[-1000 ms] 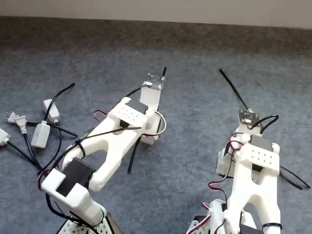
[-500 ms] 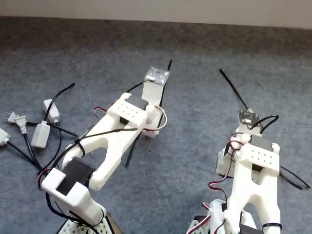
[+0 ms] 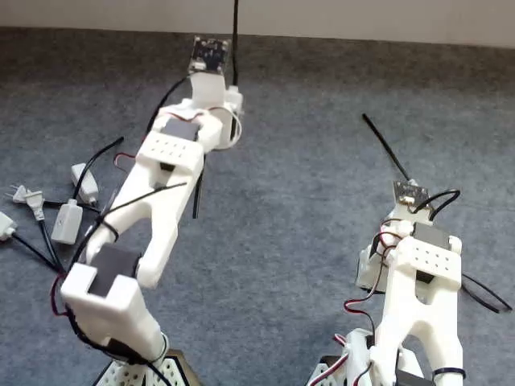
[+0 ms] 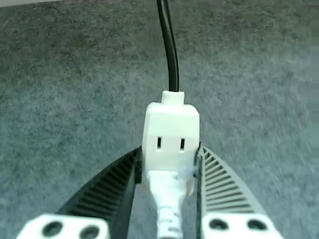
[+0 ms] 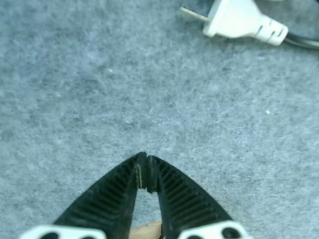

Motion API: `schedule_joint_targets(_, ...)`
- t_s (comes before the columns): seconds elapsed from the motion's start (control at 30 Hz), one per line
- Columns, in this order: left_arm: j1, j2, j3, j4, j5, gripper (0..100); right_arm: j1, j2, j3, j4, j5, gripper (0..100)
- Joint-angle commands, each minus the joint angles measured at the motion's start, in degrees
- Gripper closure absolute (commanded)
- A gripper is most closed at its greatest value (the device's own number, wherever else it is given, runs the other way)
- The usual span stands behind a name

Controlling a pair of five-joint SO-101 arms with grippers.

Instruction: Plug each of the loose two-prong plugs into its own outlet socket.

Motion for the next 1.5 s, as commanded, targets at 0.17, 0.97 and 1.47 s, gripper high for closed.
schedule_joint_targets(0.17,-1.71,32.22,-43.82,15.03,-0.18,99,0.48,-0.31,-0.13,-0.57,-0.44,99.1)
schedule_joint_targets(0.97,-7.25,52.70,-97.98,44.66,-0.09,63,0.31,-0.31,0.31,-0.66,-0.35,99.1)
schedule_joint_targets(1.47,-28.62,30.64,-97.63,61.45,-10.29,63,0.22,-0.40,3.74,-4.97,-0.26,99.1)
